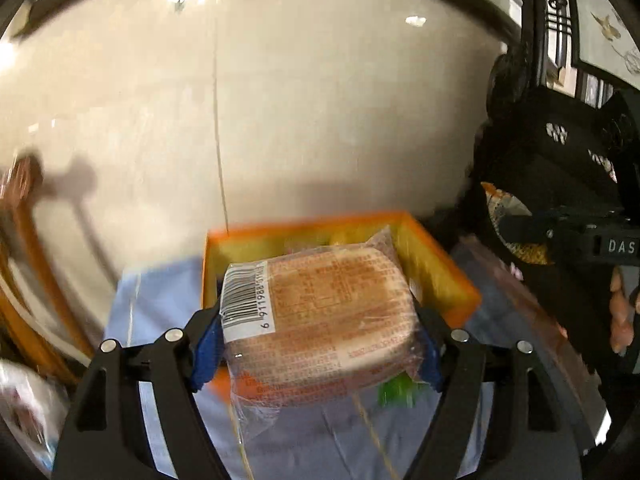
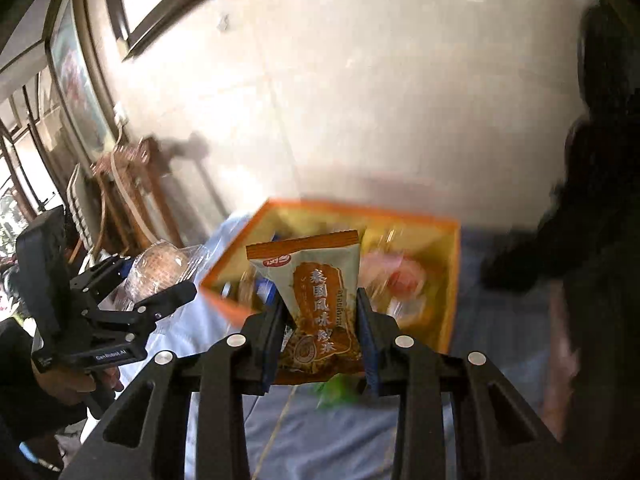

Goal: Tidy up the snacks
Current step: 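Carry both packs over the orange box and open both tools, then grasp the green bag with left tool while right tool grasps the Snickers bar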

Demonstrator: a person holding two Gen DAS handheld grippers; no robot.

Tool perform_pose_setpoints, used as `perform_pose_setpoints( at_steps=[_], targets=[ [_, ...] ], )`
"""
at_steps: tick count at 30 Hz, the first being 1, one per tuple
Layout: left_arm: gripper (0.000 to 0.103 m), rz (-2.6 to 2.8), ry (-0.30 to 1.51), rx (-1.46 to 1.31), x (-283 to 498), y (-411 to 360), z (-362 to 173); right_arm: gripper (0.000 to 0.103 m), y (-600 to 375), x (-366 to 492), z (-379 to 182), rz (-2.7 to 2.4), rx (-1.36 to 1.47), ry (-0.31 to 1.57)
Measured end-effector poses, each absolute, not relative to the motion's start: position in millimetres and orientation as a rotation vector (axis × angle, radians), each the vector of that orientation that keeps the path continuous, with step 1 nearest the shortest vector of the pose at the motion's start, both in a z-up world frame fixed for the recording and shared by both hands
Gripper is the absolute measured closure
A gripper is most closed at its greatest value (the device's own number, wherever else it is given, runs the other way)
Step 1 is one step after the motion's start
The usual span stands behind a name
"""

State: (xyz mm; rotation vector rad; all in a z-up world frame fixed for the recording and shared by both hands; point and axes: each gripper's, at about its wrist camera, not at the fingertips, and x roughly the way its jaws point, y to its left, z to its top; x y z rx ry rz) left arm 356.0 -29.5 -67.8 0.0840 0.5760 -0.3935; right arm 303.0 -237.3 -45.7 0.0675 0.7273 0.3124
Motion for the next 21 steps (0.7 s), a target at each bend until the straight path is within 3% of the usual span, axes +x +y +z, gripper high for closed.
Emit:
perform_pose_setpoints(
  at_steps=[2,3,4,5,8,11,15,21],
  targets=[
    [0.025,-0.373,0.555,0.119,379.4,-42.2,-56.1,0.066,-241.0,331.0,-37.4,0.286,0.059,0.721],
    [0.018,-0.355,0.558,0.123,395.6,-47.8,-53.3,0.060,-243.9,344.5,-38.7,0.276,0.068,0.724],
    [0.006,-0.335,0.574,0.116,409.8,-50.5,-54.5,0.032,-246.4,352.0,-42.7,0.260,0.070,0.745],
    [0.005,-0.300,0.612,0.103,423.8,-51.3,-60.4,0.023,-251.6,362.0,-52.0,0.211,0.051,0.790],
    [0.005,-0.271,0.686,0.095,426.8,-48.5,-80.4,0.023,-259.3,355.6,-78.3,0.135,-0.013,0.817],
    [0.005,-0.377,0.649,0.198,390.3,-53.5,-109.4,0.023,-281.3,325.7,-109.0,0.098,0.039,0.809],
    [0.005,-0.578,0.688,0.357,330.1,-75.5,-180.0,0.023,-300.5,295.9,-180.9,0.093,0.078,0.896],
    [0.005,-0.640,0.738,0.395,302.7,-116.5,-240.7,0.025,-286.0,287.2,-249.1,0.195,-0.161,1.057]
  ],
)
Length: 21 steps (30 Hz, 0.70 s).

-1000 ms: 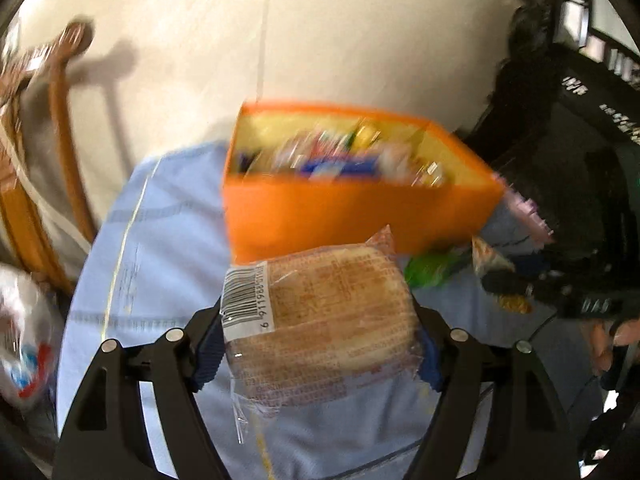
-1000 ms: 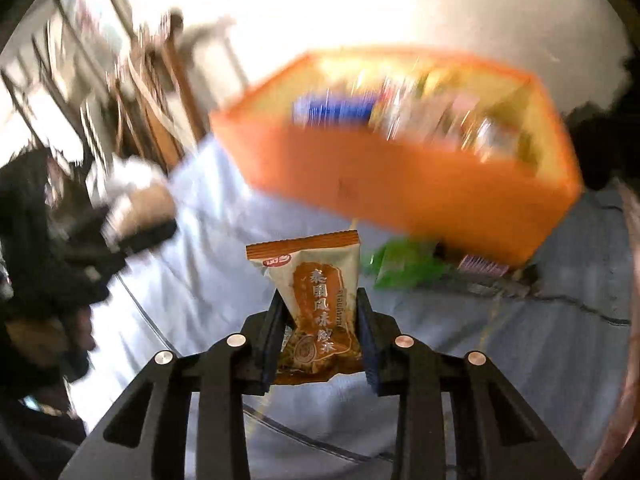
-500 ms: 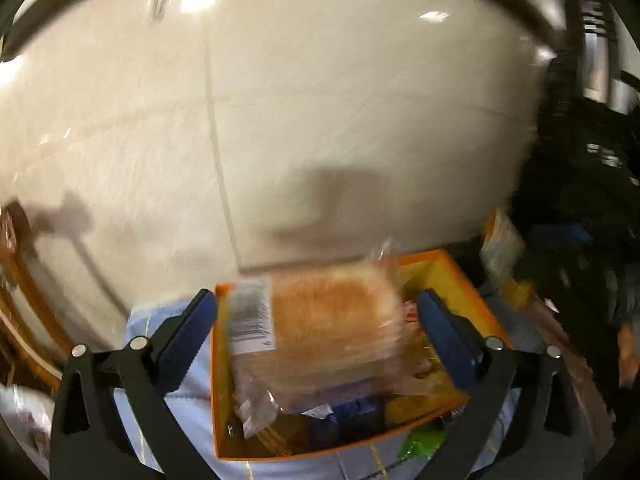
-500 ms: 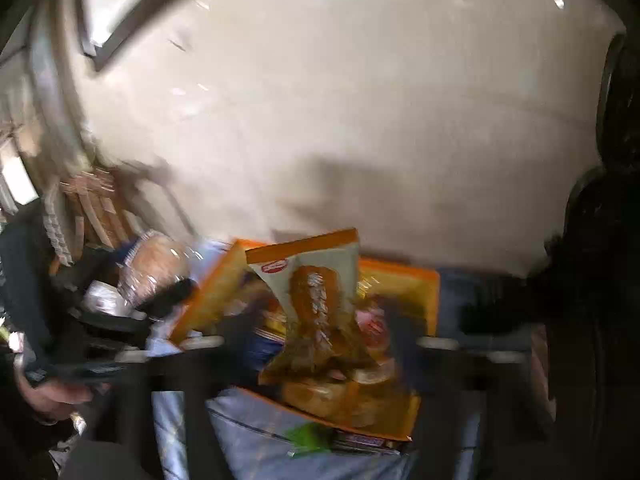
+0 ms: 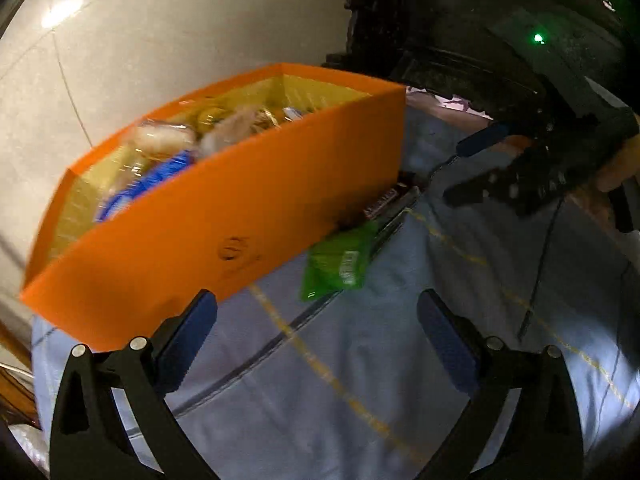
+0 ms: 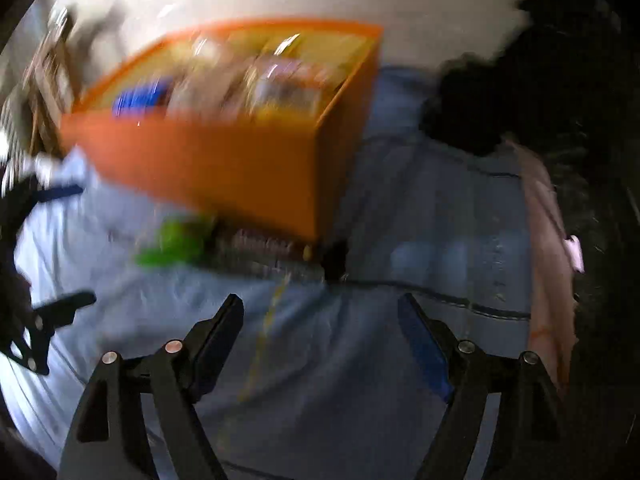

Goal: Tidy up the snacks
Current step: 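Grasp the green bag with left tool while right tool grasps the Snickers bar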

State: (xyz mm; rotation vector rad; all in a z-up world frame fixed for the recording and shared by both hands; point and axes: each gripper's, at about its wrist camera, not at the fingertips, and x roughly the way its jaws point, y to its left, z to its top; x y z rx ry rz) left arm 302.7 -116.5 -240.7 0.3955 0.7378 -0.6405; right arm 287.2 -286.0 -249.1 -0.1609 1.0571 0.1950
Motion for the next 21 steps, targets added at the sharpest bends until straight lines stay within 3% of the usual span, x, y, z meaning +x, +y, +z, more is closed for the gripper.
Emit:
perform_pose_setpoints(
  at_steps=[12,16,17,18,19,21],
  targets=[
    [0.005,-0.637,0.759,0.390,334.9,-165.4,-277.1,0.027,-258.7,332.2,-278.6,0.356,-0.371,1.037],
    [0.005,-0.639,0.828,0.449,341.1,-180.2,-293.0,0.056,-260.2,335.8,-286.7,0.398,-0.288,1.109],
    [0.005,-0.646,0.829,0.444,341.0,-180.1,-293.0,0.069,-261.3,335.9,-286.0,0.405,-0.263,1.122],
    [0.018,-0.663,0.831,0.432,340.3,-179.1,-292.4,0.073,-260.5,334.5,-284.7,0.415,-0.255,1.129],
    [0.050,-0.670,0.819,0.423,338.8,-177.6,-290.3,0.074,-259.3,333.0,-284.3,0.408,-0.260,1.135],
    [0.065,-0.678,0.833,0.393,337.6,-174.6,-288.8,0.075,-260.6,325.4,-282.6,0.388,-0.237,1.138]
  ],
)
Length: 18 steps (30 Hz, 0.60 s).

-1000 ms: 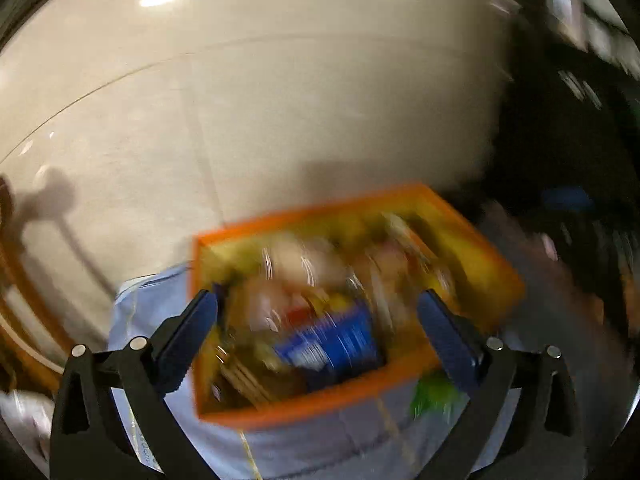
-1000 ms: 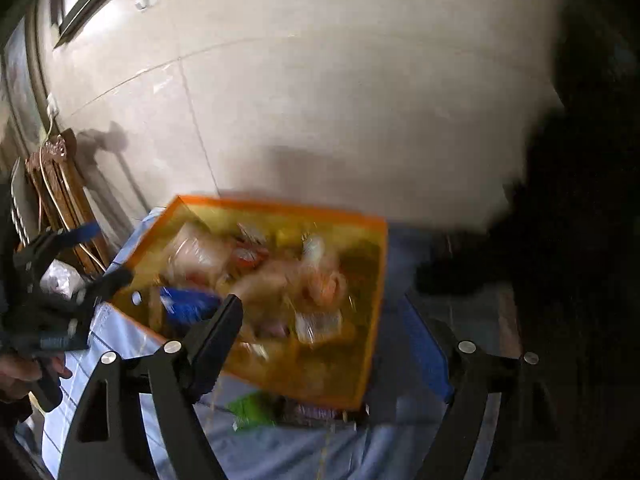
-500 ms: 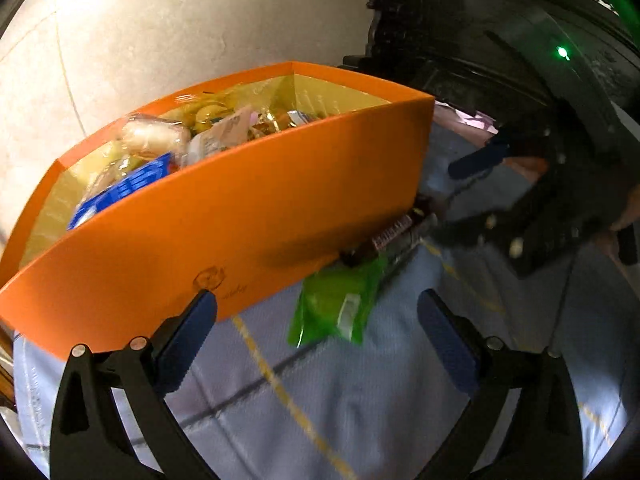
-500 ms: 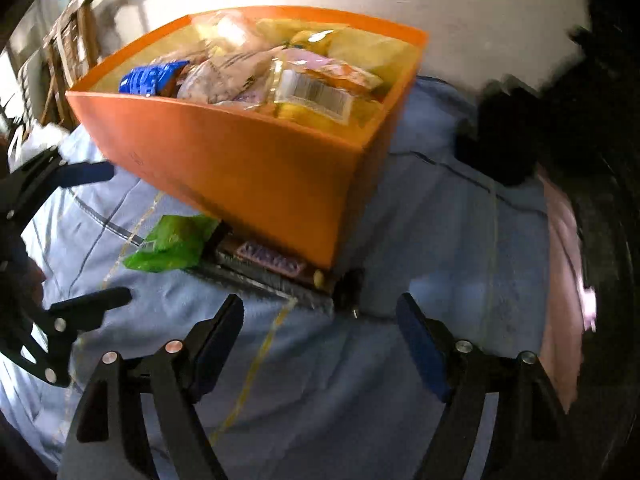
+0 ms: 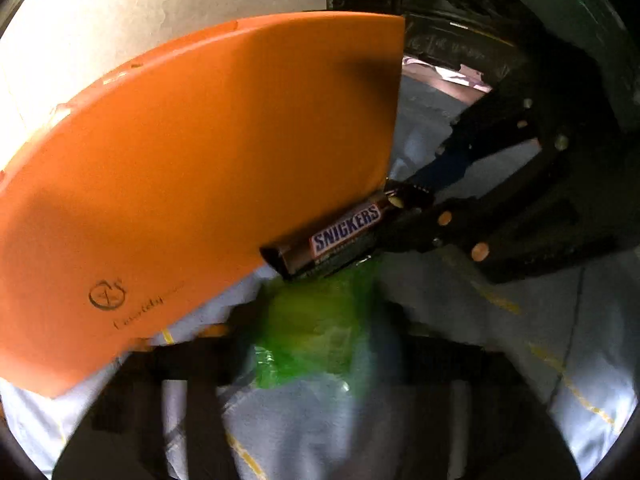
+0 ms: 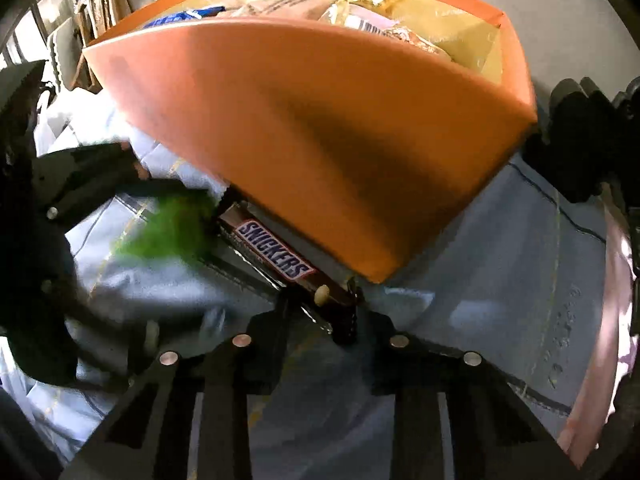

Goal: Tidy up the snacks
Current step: 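Grasp the green bag with left tool while right tool grasps the Snickers bar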

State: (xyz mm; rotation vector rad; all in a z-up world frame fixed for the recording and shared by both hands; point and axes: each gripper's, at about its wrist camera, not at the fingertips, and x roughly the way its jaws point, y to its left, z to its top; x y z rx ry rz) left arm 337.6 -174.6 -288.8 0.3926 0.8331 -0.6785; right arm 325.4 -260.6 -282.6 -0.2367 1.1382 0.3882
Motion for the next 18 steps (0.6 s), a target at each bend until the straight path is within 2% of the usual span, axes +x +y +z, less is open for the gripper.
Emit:
perform_pose_setpoints(
  at_steps=[5,9,13,15,16,17,18],
  targets=[
    [0.068,-0.699,0.850,0.329,328.5,-150.3,-288.1,0.083,-269.0,295.9,-278.2,0.361,-0.110,1.112],
    [0.069,-0.671,0.862,0.317,319.6,-123.3,-286.8,0.085,-271.1,261.9,-275.8,0.320,-0.012,1.102],
    [0.069,-0.628,0.891,0.289,308.3,-93.3,-282.8,0.084,-254.9,234.2,-281.1,0.340,-0.059,1.101],
    [0.069,-0.610,0.901,0.279,305.4,-85.1,-283.5,0.065,-249.7,226.9,-278.7,0.317,-0.112,1.069],
    [0.069,-0.605,0.906,0.269,304.0,-81.6,-283.3,0.046,-248.1,226.9,-275.7,0.300,-0.139,1.045],
    [0.069,-0.596,0.911,0.265,302.2,-77.6,-282.8,0.038,-245.2,229.1,-272.1,0.290,-0.176,1.015],
    [0.069,-0.592,0.914,0.263,297.9,-70.8,-282.2,0.038,-241.2,232.0,-269.6,0.301,-0.195,1.004]
  ],
)
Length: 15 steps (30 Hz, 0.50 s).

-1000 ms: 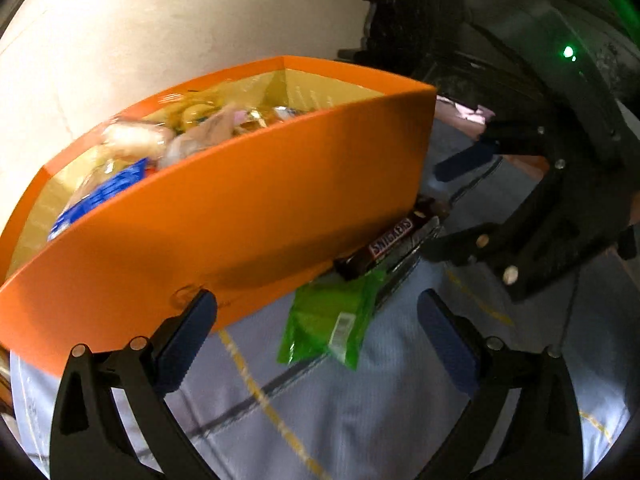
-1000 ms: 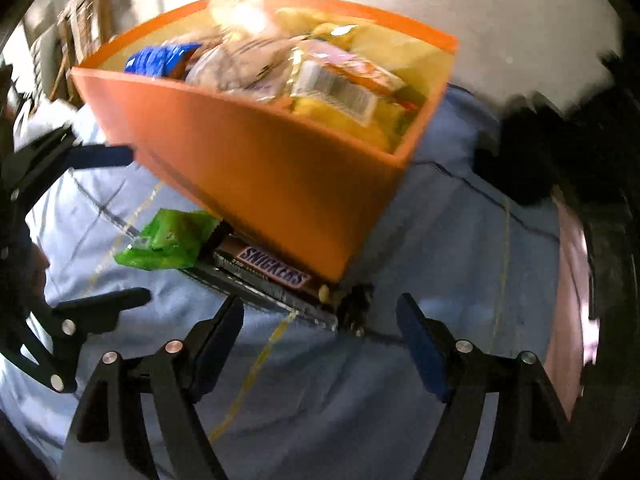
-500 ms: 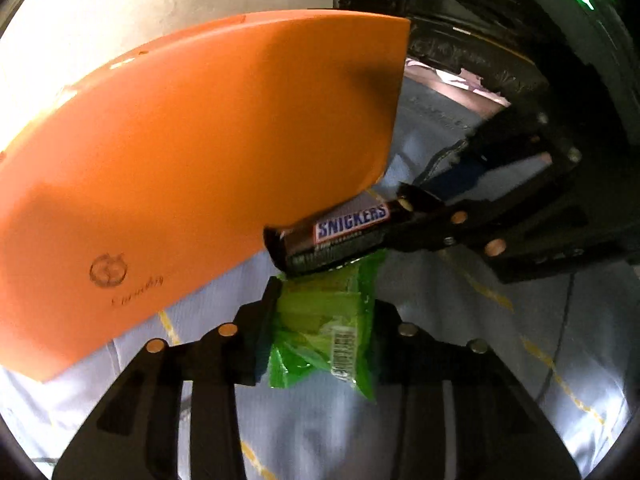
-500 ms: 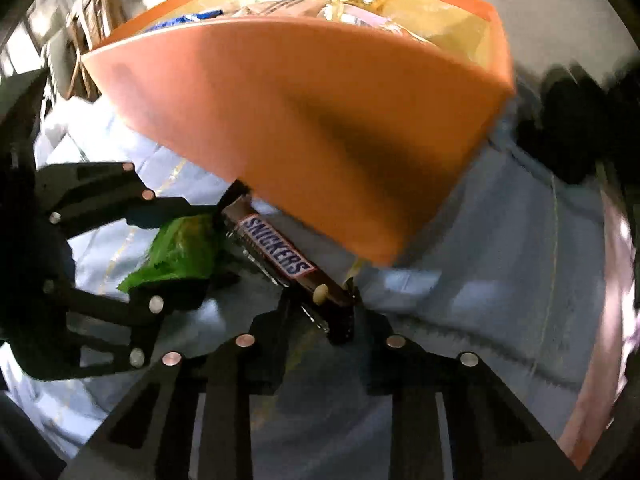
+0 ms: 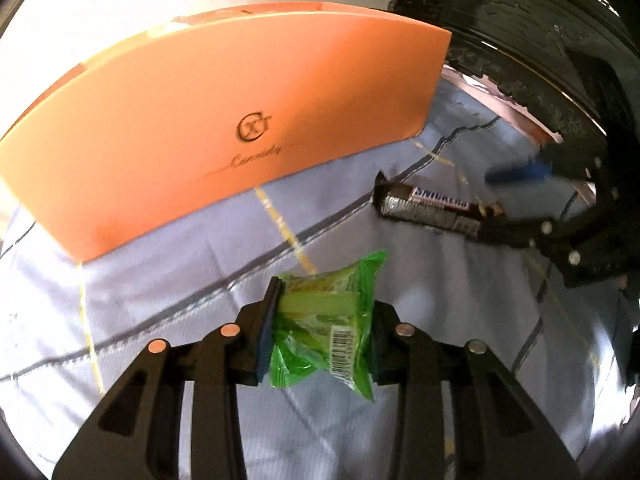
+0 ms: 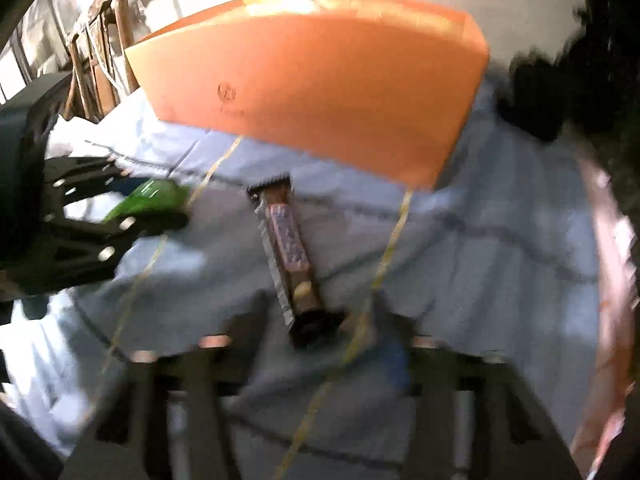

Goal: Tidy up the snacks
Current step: 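Grasp the green bag with left tool while right tool grasps the Snickers bar, then carry the green bag and Snickers bar over the box and open both tools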

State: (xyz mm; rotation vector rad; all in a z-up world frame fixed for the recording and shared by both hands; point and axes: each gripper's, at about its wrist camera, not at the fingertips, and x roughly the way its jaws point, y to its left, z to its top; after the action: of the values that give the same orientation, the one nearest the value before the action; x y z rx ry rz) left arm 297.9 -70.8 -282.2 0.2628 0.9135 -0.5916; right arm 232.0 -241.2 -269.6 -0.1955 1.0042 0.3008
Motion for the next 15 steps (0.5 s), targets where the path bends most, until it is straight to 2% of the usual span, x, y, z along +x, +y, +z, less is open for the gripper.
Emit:
perform_pose_setpoints(
  at_steps=[3,4,7,11,15],
  targets=[
    [0.069,-0.571,0.918,0.256,293.3,-64.7,-279.2,0.038,-222.2,260.2,-274.9,0.337,-0.337,1.040],
    [0.069,-0.562,0.919,0.251,293.4,-67.1,-278.5,0.041,-219.2,265.7,-279.5,0.355,-0.345,1.066],
    [0.068,-0.539,0.915,0.227,289.7,-58.7,-270.8,0.084,-221.9,275.1,-273.7,0.374,-0.253,1.102],
    [0.068,-0.522,0.883,0.211,280.3,-46.3,-252.9,0.086,-233.1,266.6,-258.0,0.383,-0.099,1.103],
    [0.068,-0.516,0.821,0.153,266.9,-30.8,-222.6,0.086,-257.7,249.0,-212.2,0.384,0.125,1.003]
  ],
)
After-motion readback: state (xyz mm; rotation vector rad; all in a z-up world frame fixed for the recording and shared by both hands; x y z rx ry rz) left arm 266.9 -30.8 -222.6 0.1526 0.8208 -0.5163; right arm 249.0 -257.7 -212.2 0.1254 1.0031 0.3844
